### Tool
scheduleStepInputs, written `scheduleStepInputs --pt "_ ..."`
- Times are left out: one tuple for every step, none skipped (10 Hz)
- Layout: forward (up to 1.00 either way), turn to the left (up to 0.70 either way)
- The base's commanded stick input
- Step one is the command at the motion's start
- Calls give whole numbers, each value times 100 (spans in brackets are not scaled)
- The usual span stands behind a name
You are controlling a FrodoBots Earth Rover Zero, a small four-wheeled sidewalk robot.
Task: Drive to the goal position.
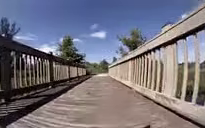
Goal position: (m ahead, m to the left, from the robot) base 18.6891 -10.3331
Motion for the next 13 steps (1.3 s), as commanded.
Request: scheduleStepInputs --pt "85 0" --pt "85 0" --pt "85 0" --pt "85 0" --pt "85 0" --pt "85 0" --pt "85 0" --pt "85 0" --pt "85 0" --pt "85 0" --pt "85 0" --pt "85 0" --pt "85 0"
